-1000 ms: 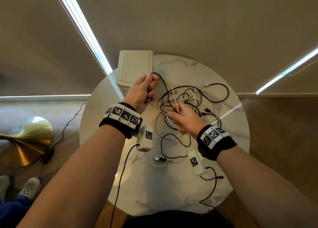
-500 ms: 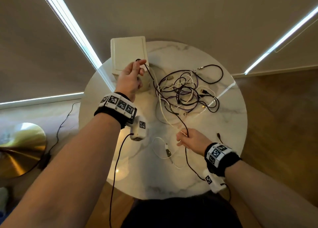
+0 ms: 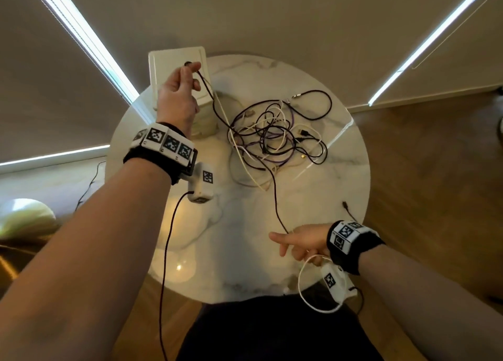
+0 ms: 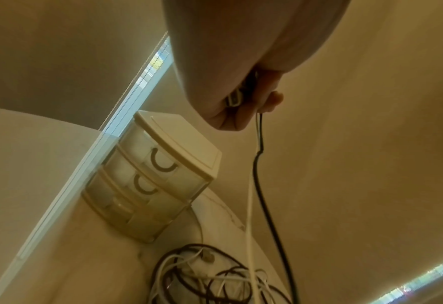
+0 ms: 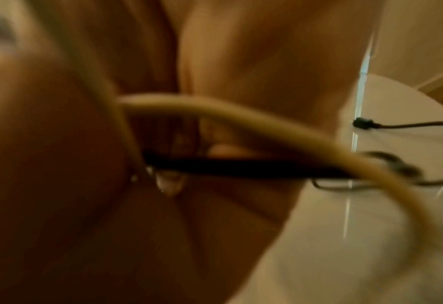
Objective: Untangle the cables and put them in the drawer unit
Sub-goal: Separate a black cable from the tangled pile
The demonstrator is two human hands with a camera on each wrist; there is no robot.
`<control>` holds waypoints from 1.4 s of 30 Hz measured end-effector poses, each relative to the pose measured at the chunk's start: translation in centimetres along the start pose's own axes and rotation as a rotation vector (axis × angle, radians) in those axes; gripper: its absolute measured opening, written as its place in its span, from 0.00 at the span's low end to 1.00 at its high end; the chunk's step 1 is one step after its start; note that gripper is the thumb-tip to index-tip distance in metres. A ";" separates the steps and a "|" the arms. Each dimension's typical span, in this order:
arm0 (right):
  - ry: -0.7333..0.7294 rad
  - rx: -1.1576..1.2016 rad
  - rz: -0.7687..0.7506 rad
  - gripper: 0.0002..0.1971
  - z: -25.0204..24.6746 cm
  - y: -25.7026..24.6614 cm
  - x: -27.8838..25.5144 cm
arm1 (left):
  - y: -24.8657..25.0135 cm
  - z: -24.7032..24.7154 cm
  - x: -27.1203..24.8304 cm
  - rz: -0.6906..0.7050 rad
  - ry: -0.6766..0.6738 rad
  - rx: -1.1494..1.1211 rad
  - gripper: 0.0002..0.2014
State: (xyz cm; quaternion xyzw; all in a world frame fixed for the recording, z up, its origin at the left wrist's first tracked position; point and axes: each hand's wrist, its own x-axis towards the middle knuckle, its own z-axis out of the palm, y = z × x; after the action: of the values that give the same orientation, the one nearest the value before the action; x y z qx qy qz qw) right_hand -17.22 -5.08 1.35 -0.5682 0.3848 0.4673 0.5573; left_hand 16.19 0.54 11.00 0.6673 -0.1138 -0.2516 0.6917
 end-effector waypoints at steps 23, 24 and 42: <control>0.656 0.168 -0.848 0.19 -5.2 -15.9 0.9 | 0.6 2.9 -2.9 -0.084 -0.549 0.201 0.18; 0.623 0.210 -0.844 0.21 -4.7 -15.4 0.9 | 0.5 2.7 -2.6 -0.084 -0.486 0.161 0.18; 0.879 -0.153 -0.523 0.33 -6.2 -7.9 3.7 | -5.4 2.8 -2.7 -0.131 -0.157 0.317 0.14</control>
State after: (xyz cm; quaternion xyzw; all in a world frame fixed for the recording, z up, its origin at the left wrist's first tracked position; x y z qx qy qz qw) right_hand -8.03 -10.28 -0.39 -0.8272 0.3925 0.0562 0.3981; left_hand 11.46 -0.41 6.37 0.7523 -0.1620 -0.3265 0.5489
